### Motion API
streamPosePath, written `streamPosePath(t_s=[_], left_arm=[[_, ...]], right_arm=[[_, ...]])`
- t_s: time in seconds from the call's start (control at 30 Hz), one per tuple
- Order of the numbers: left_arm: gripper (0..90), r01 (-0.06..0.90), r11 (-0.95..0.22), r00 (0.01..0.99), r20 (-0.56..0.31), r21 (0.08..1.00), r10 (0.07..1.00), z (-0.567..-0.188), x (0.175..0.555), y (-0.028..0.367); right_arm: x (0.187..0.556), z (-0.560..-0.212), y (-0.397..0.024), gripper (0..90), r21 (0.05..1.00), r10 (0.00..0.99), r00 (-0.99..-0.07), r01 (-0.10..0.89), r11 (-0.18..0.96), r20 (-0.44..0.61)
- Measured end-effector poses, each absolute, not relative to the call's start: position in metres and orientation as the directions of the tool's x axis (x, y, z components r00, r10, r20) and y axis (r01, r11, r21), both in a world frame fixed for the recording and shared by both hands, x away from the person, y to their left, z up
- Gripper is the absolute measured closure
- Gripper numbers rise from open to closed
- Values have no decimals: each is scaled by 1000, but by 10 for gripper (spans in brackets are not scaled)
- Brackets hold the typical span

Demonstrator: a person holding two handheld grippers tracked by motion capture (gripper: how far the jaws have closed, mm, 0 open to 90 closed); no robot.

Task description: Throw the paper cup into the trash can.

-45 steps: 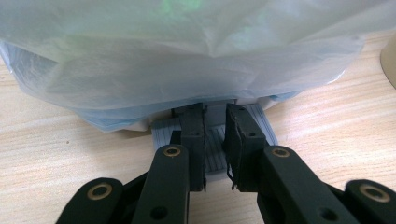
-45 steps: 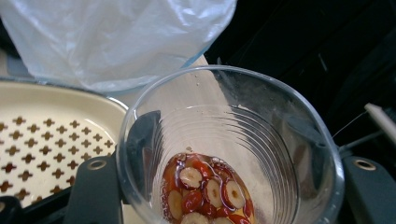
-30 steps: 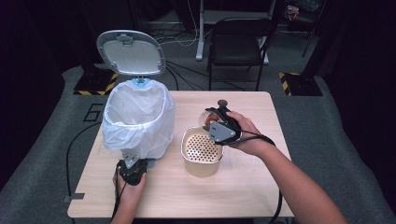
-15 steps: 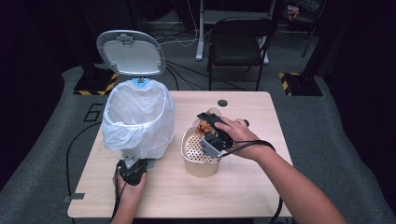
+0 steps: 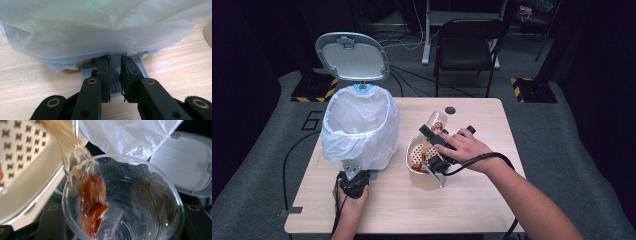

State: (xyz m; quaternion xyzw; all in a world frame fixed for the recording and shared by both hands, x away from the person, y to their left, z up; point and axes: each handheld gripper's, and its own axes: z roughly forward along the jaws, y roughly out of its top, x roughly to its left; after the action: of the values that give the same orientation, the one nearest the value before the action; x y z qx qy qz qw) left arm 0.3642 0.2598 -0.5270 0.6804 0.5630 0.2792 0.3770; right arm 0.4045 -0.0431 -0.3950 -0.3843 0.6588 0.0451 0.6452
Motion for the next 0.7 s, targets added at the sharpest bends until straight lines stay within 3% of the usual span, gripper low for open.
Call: streamPosePath(t_s=[0.07, 0.13, 0.23, 0.33, 0.7], left_arm=[[783, 556, -81, 210, -45, 827, 977, -527, 364, 260], [783, 556, -82, 210, -44, 827, 977, -527, 364, 260], [783, 556, -79, 207, -45, 828, 977, -527, 364, 260], [784, 556, -81, 210, -45, 827, 977, -527, 364, 260], [783, 558, -81, 210, -46, 826, 977, -527, 364, 260]], right_arm=[[404, -401, -44, 363, -483, -503, 131, -557, 675, -854], [405, -408, -43, 363, -556, -543, 204, -541, 631, -815], [405, -424, -48, 363, -532, -474, 254, -526, 664, -843], [405, -425, -49, 363, -607, -534, 299, -502, 616, -790], [404, -426, -51, 360, -617, -533, 317, -495, 612, -784]])
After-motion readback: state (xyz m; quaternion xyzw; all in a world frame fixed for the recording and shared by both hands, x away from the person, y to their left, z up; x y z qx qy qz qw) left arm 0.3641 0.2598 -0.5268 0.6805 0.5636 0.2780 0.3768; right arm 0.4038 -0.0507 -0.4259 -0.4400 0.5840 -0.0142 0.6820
